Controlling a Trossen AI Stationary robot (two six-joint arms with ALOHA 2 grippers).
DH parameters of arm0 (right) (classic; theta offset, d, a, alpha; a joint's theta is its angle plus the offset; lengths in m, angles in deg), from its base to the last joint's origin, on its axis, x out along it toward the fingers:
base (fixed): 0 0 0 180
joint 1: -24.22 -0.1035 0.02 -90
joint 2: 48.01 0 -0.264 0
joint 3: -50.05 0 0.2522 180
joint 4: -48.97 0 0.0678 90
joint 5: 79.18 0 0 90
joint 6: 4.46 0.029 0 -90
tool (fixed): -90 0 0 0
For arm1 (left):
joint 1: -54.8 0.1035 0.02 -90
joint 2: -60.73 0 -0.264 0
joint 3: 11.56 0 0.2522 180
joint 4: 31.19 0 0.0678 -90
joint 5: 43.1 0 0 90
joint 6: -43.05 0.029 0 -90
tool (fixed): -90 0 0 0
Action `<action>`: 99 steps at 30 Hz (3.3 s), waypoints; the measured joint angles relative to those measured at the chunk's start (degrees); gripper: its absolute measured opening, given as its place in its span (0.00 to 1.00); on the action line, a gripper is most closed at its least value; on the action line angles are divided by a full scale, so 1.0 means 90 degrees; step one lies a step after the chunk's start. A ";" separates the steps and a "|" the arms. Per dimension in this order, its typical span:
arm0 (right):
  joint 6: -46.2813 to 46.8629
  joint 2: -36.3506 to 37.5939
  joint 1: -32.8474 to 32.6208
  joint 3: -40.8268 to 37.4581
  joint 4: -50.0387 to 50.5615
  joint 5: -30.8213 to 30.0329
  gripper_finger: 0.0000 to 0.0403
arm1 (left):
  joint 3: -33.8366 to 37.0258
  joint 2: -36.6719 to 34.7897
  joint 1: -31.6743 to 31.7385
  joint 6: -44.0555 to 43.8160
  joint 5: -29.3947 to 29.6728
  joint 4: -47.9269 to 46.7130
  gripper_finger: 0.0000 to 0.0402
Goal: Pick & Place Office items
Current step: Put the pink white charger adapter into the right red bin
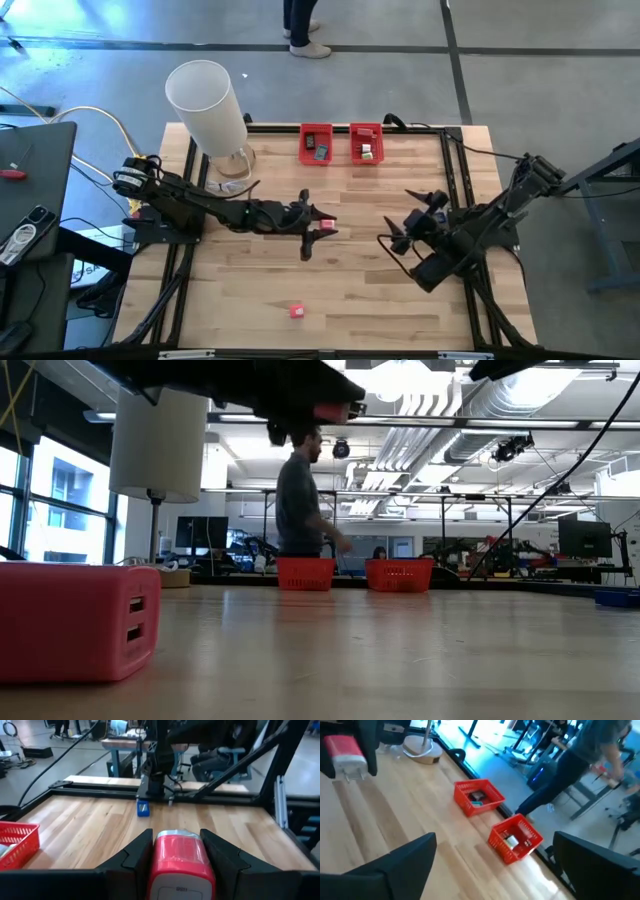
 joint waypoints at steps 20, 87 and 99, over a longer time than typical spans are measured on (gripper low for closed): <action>-0.6810 -0.0154 0.0711 -0.0932 -0.5738 0.0642 0.80 | 0.0000 0.0007 0.0423 -0.1778 -0.0996 0.0973 0.34; -1.2140 -0.0987 0.2153 -0.0993 -0.9890 0.4387 0.62 | 0.0002 0.0012 0.0350 -0.1772 -0.1600 0.1147 0.34; -1.2185 -0.0980 0.2153 -0.0991 -1.0010 0.4379 0.31 | 0.0000 0.0005 0.0352 -0.1800 -0.1603 0.1132 0.34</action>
